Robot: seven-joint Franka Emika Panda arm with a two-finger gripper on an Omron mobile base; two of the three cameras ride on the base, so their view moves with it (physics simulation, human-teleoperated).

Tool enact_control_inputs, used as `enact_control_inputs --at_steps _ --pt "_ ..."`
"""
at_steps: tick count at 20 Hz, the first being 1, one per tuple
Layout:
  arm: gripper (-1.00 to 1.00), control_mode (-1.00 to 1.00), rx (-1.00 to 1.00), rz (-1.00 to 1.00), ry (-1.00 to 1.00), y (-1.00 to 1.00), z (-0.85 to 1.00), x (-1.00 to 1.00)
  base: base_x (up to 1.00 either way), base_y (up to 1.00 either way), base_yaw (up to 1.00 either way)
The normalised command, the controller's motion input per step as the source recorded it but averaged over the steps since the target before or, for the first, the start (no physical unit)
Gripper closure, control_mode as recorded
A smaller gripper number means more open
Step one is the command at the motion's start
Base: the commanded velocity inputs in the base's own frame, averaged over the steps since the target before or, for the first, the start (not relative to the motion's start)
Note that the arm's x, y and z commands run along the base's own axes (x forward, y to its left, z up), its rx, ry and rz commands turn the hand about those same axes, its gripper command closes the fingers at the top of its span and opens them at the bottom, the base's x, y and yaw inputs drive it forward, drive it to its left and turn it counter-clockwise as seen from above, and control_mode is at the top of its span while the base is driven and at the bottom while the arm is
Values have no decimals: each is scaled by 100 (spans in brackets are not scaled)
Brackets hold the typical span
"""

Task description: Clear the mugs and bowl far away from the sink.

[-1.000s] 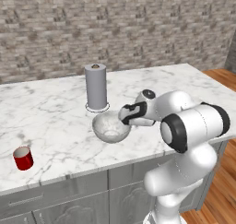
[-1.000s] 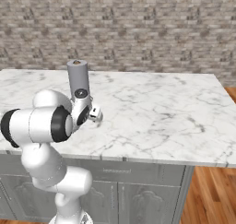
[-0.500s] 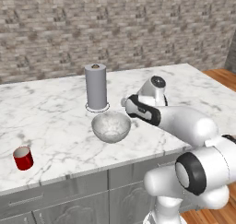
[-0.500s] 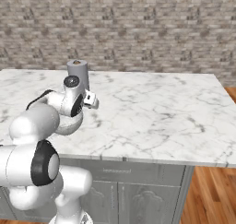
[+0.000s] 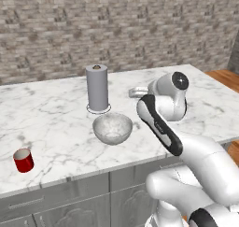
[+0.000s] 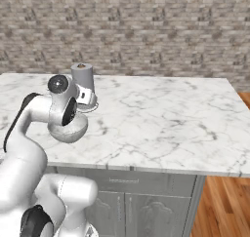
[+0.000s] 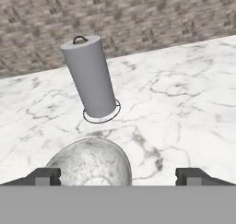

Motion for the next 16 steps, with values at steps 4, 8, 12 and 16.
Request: enact_control_inputs --at_steps 4,8,12,16 --pt "-100 -100 1 0 -25 0 100 -94 0 0 0" --pt "-100 -100 0 0 -29 0 64 -99 0 0 0" --pt "-100 -100 0 -4 -57 -1 43 -100 0 0 0" --pt "-100 -100 1 -22 -45 -14 52 -100 0 0 0"
